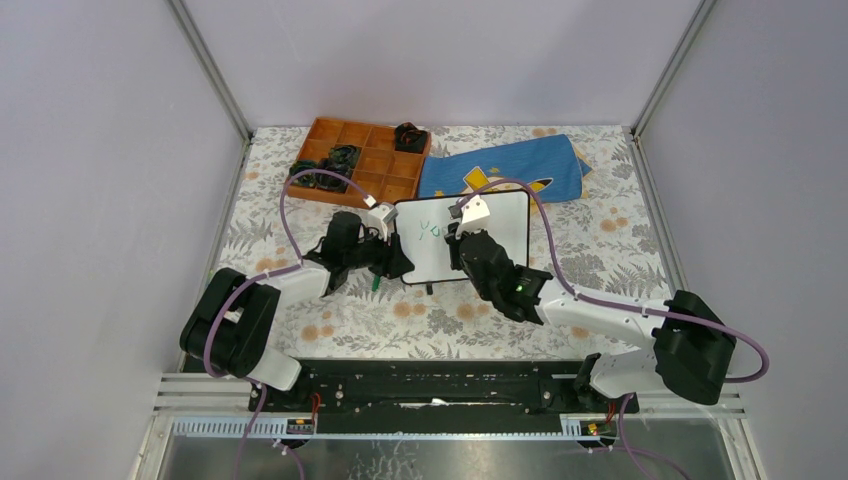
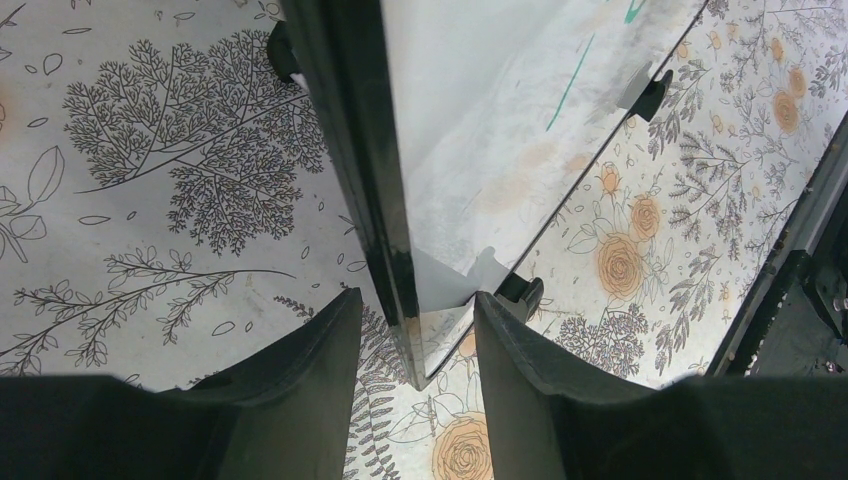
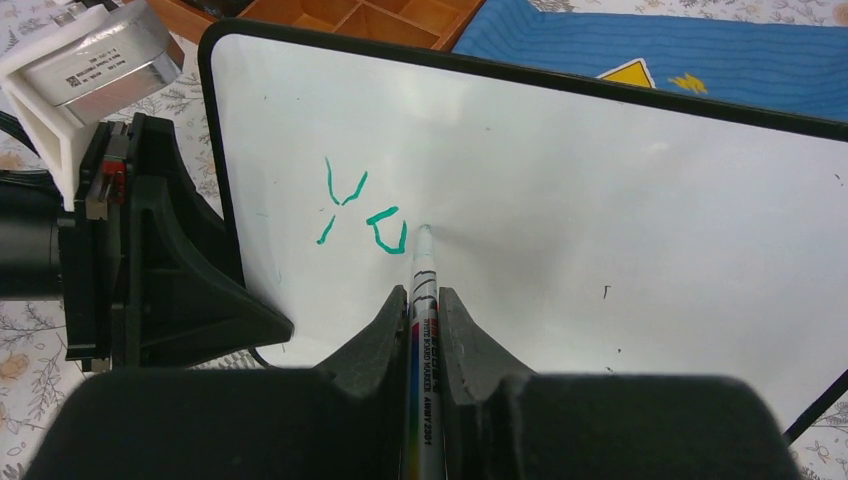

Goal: Write a sentence on the whiteboard

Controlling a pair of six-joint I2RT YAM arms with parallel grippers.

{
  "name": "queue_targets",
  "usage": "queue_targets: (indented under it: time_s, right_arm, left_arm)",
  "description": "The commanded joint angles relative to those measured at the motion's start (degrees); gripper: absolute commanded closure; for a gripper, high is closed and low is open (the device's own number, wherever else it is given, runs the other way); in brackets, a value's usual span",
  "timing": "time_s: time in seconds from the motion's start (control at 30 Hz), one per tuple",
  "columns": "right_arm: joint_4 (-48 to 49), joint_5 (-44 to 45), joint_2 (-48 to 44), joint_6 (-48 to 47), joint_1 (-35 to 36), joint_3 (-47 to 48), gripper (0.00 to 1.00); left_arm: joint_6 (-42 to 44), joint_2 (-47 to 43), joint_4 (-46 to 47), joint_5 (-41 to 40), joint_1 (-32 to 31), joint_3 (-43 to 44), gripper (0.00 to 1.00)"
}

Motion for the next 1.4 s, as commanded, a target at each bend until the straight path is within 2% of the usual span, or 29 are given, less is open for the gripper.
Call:
queue_targets:
  time_s: [0.0, 0.8, 1.37]
  right_arm:
    - [2.37, 2.24, 0.28, -0.38, -0.64, 2.49, 1.0]
    - [-0.38, 0.16, -1.52, 0.59, -0.68, -1.28, 1.0]
    - [-1.31, 4.04, -3.4, -0.17, -0.68, -2.04, 1.0]
  left_arm:
    - [1.36, -0.46, -0.11, -0.84, -0.19, 1.67, 0.48]
    - [1.54, -0.43, -0.45, -1.12, -0.41, 1.79, 0.49]
    - [1.79, -0.17, -0.82, -1.37, -0.68, 1.92, 0.5]
